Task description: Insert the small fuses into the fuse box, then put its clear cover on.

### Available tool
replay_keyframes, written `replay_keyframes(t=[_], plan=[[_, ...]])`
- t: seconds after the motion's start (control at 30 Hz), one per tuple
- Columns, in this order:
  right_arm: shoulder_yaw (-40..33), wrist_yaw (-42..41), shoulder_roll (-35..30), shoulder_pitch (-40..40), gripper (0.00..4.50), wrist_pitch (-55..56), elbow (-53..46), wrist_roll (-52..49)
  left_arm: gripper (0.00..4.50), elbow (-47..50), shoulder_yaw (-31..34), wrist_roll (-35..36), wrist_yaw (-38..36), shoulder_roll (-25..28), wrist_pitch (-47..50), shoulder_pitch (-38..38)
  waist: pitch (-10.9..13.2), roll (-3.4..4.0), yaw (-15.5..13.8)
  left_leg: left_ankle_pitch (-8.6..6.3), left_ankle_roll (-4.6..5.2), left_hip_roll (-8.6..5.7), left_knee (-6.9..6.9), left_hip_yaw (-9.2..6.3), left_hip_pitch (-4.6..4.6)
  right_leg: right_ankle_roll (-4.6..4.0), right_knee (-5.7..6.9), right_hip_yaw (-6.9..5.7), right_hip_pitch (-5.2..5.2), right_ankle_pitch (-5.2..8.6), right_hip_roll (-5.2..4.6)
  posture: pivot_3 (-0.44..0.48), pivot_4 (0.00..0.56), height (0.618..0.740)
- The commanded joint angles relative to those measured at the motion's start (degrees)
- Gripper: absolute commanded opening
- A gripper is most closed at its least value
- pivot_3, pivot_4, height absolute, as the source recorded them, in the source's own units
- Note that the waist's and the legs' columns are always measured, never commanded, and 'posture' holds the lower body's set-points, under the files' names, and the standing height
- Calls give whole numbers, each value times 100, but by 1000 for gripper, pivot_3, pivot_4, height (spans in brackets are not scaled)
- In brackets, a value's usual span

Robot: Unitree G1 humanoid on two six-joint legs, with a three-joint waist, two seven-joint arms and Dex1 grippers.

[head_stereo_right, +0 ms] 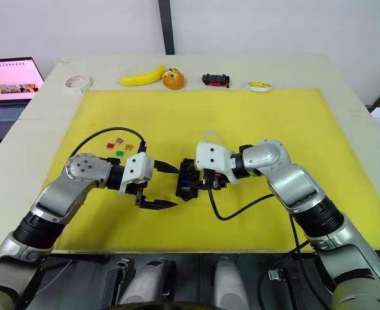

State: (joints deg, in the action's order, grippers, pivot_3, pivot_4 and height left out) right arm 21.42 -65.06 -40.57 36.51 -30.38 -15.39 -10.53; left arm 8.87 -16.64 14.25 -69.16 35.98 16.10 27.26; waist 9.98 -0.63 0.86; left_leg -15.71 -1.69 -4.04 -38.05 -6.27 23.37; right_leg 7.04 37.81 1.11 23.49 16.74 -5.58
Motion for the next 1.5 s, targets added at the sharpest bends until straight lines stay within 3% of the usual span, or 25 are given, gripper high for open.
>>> replay_keyframes(t=[0.03, 0.37, 0.47, 0.57, 0.77, 1.5], plan=[[-223, -56, -59, 125, 2290, 0, -333, -112, 4500, 134, 44, 28, 3, -15, -34, 49, 0, 0, 1, 0, 0, 0, 0, 0, 0, 0, 0, 0, 0, 0, 0, 0, 150, 740], [-895, 40, 148, -114, 2290, -515, -383, -939, 4500, 61, 70, 40, -35, -25, -69, 84, 0, 0, 1, 0, 0, 0, -1, 0, 0, 0, 1, 0, -1, 0, 0, 0, 150, 740], [-1059, 265, 443, -380, 1477, -411, -258, -1118, 4500, 35, 81, 46, -56, -35, -100, 87, -1, -1, -4, 0, 0, 0, -1, -1, 0, 0, 3, 0, 0, 0, -1, 0, 150, 740], [-1139, 443, 621, -495, 63, -414, -147, -1177, 4500, 11, 89, 50, -71, -45, -102, 112, -1, -1, 2, 0, 0, -1, -2, 1, 0, 0, 4, 2, 1, 0, -1, 0, 150, 740], [-1180, 689, 920, -880, 63, -239, -19, -1233, 4500, -76, 112, 73, -70, -90, -117, 143, -1, -2, -5, 0, 0, -1, -3, 0, 0, 0, 8, 2, 2, 0, -1, 0, 150, 740], [-500, 885, 661, -1187, 63, 58, 119, -369, 4500, -203, 76, 4, -120, -87, -225, 217, -6, -1, 5, 0, 1, -2, -4, 1, -8, 0, 10, 2, -6, 0, 0, 0, 150, 740]])
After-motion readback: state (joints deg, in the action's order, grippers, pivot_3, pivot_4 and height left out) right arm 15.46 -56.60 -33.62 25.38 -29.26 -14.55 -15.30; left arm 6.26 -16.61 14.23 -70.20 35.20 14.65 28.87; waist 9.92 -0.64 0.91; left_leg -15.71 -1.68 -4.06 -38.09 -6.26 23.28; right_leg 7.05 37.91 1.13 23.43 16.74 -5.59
